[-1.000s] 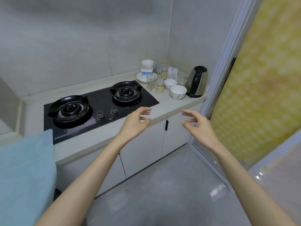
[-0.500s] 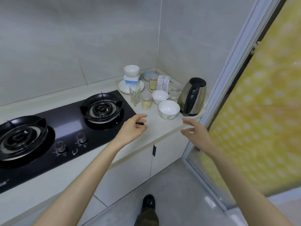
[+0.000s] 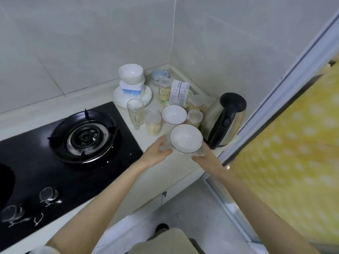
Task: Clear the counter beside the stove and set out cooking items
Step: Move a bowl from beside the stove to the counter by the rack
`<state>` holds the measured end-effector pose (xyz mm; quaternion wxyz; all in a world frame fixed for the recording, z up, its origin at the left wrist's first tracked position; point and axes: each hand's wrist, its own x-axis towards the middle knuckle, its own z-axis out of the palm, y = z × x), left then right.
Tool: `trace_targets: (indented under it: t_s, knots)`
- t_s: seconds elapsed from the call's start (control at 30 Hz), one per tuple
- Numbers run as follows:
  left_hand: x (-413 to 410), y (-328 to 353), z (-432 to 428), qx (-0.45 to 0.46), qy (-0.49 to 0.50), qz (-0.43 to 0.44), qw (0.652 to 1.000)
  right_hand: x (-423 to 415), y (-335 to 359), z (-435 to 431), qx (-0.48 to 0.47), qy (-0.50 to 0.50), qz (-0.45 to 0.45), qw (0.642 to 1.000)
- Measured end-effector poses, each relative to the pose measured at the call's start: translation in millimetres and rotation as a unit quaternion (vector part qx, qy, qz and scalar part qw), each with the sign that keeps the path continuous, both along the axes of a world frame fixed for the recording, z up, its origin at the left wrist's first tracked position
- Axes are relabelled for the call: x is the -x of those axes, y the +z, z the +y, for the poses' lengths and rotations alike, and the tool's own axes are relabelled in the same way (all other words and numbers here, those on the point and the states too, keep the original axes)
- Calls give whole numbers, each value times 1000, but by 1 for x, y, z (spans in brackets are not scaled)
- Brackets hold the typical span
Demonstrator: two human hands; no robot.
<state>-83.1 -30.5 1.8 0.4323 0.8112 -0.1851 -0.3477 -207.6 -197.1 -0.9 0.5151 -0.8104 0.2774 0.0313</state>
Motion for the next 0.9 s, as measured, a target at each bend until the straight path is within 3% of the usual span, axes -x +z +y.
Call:
trace_targets:
  t_s: [0.17,0.33,0.53,0.9]
  knots:
    - [-11,-22,-32,33,28,53,998,-23,-25,-12,-1,-16,-9,1000]
    - [-18,-42,-50,77,88,71,991,-37,-32,-28,-28,-55,68,996]
    - [-13,-47,-50,111,118,176,971,-45,-43,-38,-87,-79,60,991]
    - [16,-13,-11,207,276,188,920,-56,-11,-30,-169,-8,-38,985]
